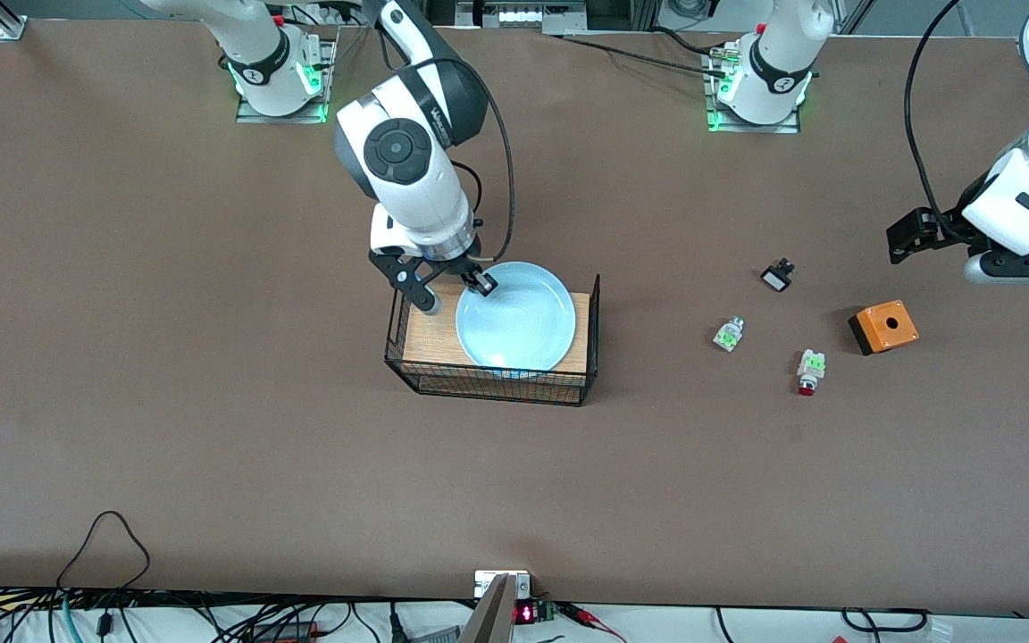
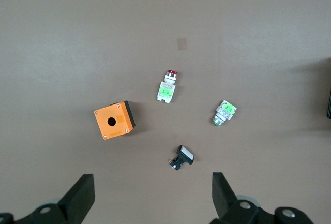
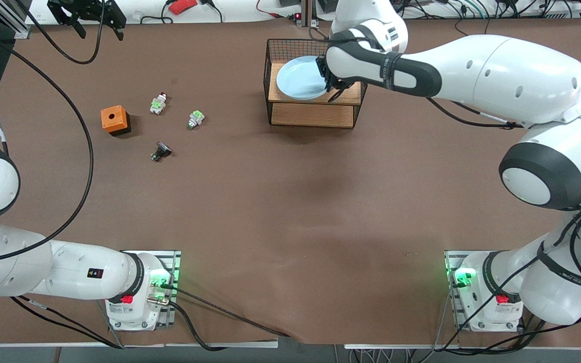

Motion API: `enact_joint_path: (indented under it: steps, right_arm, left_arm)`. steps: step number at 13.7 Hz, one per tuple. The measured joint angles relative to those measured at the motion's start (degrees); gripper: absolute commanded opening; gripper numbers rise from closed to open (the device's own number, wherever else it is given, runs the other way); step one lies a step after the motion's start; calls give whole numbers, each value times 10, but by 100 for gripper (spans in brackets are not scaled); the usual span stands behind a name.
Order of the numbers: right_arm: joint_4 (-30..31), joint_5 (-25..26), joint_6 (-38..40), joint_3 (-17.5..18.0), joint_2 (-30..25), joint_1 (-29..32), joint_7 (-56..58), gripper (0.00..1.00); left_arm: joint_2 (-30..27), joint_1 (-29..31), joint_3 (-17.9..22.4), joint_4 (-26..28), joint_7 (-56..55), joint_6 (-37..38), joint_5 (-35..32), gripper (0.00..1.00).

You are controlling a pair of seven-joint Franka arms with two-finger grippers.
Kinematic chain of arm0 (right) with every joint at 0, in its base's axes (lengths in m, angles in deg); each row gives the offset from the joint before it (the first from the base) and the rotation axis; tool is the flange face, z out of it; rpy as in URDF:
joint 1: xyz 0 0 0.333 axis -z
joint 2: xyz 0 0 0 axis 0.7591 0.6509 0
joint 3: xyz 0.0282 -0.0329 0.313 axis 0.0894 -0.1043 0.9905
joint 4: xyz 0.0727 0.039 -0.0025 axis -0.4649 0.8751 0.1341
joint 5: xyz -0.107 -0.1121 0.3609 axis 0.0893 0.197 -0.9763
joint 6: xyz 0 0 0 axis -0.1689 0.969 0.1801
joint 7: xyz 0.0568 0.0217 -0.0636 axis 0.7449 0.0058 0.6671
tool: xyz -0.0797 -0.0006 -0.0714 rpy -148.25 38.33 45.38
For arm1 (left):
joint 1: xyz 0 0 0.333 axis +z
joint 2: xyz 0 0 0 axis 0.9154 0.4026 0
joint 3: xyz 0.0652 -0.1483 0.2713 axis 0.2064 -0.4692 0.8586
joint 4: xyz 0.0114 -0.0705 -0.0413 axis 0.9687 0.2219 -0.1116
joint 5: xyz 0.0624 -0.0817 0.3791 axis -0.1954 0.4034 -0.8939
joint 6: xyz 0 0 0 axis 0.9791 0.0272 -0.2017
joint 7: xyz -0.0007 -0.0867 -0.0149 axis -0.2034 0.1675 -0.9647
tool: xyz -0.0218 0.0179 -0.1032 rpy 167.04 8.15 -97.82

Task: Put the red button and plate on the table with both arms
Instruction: 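Lift the blue plate out of the tray with the right gripper, then lower the blue plate onto the table beside the tray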

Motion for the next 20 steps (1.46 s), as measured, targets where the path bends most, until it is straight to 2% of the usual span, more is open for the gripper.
enact_joint_path:
  steps: [5,8,10,14,17,20]
  right_arm:
    - [-5,-19,34,-6,-75,2,-1,0]
    - [-8,-19,75,-9,-119,27,13,0]
    - [-9,-19,126,-11,-144,67,84,0]
    - [-9,-18,218,-15,-166,182,307,0]
    - [1,-15,247,-16,-165,264,466,0]
    - [33,2,250,-17,-163,316,582,0]
  left_arm:
    - [-1,0,-1,0,0,11,0,100]
    - [-2,1,-1,0,0,12,0,100]
    - [-3,1,-1,0,0,12,0,100]
    - [-3,0,-1,0,0,12,0,100]
    - [-3,0,-1,-1,0,12,0,100]
    - [-3,0,-1,-1,0,12,0,100]
